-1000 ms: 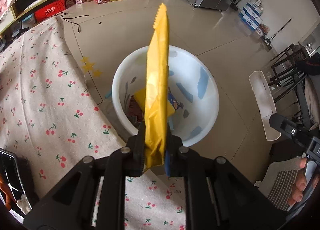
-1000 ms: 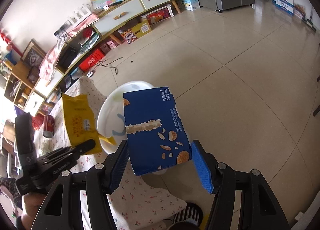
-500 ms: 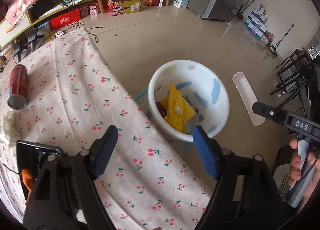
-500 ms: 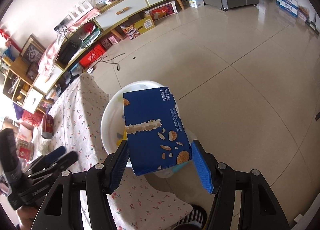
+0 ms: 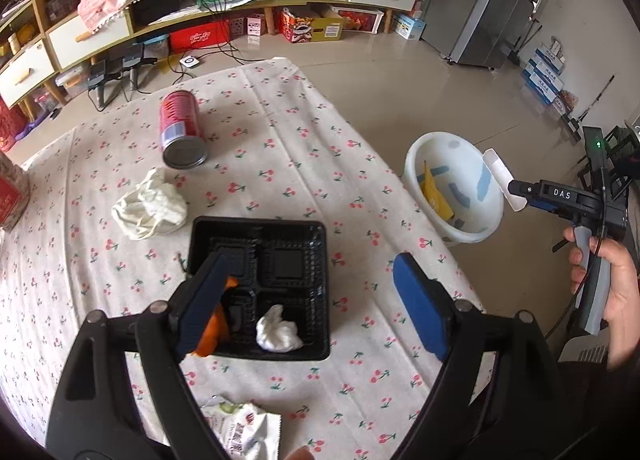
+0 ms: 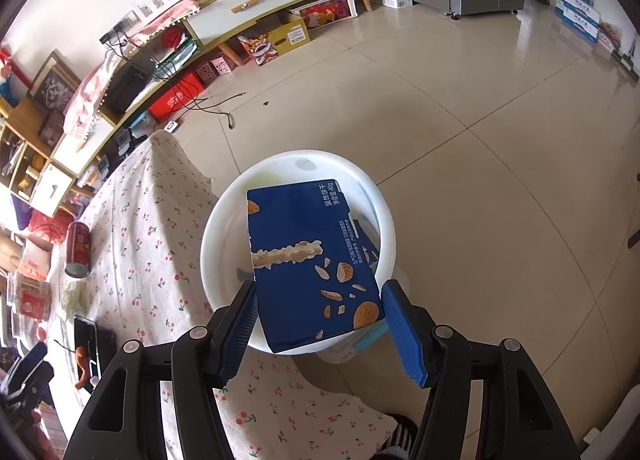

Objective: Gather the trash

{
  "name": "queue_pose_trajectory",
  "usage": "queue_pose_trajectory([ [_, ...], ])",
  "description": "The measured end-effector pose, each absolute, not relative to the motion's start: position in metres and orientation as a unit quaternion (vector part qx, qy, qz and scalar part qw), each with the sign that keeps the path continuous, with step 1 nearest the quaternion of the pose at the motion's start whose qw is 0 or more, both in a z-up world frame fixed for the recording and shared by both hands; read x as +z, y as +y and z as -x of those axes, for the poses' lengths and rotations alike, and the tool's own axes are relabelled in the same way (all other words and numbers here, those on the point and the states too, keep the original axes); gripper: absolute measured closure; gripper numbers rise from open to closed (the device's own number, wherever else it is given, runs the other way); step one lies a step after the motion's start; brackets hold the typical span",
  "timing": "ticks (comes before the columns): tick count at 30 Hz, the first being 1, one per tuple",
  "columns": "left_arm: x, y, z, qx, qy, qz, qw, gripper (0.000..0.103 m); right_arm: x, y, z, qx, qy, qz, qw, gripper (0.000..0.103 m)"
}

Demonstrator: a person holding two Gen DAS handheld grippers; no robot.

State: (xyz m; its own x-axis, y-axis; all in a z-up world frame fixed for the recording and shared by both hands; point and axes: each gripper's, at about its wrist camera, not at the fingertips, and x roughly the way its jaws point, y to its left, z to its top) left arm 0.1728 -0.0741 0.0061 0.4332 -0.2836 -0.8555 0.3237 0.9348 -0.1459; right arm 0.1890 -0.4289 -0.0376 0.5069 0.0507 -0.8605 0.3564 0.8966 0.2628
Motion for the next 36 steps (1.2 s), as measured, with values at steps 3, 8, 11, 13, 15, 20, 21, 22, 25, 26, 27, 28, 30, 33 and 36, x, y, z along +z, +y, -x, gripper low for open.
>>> queue_pose_trajectory([
  [3,0.004,-0.052,-0.168,-0.168,0.505,-0.011,0.847,0.018,-0.040,-0.429,-0.192,-0.097,0.486,-0.207,0.844,0.038],
  [8,-0.002,-0.016,-0.160,-0.150,0.510,0.000,0.847,0.018,-0.041,-0.430,-0.194,-0.111,0.482,-0.206,0.844,0.027],
  [11,-0.006,0.002,-0.155,-0.142,0.511,0.007,0.848,0.018,-0.037,-0.426,-0.194,-0.109,0.483,-0.198,0.846,0.027],
  [13,-0.009,0.014,-0.152,-0.138,0.510,0.014,0.849,0.018,-0.034,-0.421,-0.194,-0.109,0.485,-0.188,0.847,0.027],
  [15,-0.012,0.022,-0.150,-0.138,0.508,0.022,0.850,0.018,-0.032,-0.414,-0.193,-0.108,0.489,-0.175,0.848,0.026],
  [20,-0.019,0.031,-0.149,-0.146,0.509,0.027,0.848,0.018,-0.028,-0.392,-0.191,-0.096,0.497,-0.148,0.849,0.026],
  [21,-0.020,0.032,-0.149,-0.146,0.508,0.025,0.848,0.018,-0.028,-0.387,-0.190,-0.093,0.499,-0.144,0.850,0.026],
  [22,-0.021,0.032,-0.149,-0.147,0.509,0.024,0.848,0.018,-0.027,-0.383,-0.189,-0.089,0.500,-0.141,0.850,0.026],
  [25,-0.024,0.031,-0.148,-0.151,0.509,0.021,0.847,0.018,-0.025,-0.370,-0.184,-0.079,0.501,-0.133,0.852,0.026],
  [26,-0.025,0.029,-0.148,-0.153,0.507,0.018,0.848,0.019,-0.024,-0.365,-0.184,-0.075,0.501,-0.130,0.852,0.026],
  [27,-0.024,0.027,-0.147,-0.156,0.502,0.014,0.850,0.020,-0.023,-0.360,-0.182,-0.071,0.501,-0.127,0.853,0.026],
  [28,-0.024,0.025,-0.148,-0.161,0.498,0.010,0.852,0.025,-0.022,-0.355,-0.181,-0.067,0.501,-0.125,0.854,0.026],
  [30,-0.025,0.020,-0.148,-0.175,0.492,0.007,0.853,0.036,-0.020,-0.345,-0.178,-0.056,0.502,-0.120,0.855,0.026],
  [33,-0.028,0.012,-0.152,-0.198,0.494,0.002,0.847,0.059,-0.018,-0.330,-0.175,-0.038,0.502,-0.116,0.856,0.026],
  [36,-0.031,0.002,-0.156,-0.206,0.491,-0.013,0.846,0.067,-0.017,-0.318,-0.173,-0.025,0.502,-0.109,0.858,0.026],
])
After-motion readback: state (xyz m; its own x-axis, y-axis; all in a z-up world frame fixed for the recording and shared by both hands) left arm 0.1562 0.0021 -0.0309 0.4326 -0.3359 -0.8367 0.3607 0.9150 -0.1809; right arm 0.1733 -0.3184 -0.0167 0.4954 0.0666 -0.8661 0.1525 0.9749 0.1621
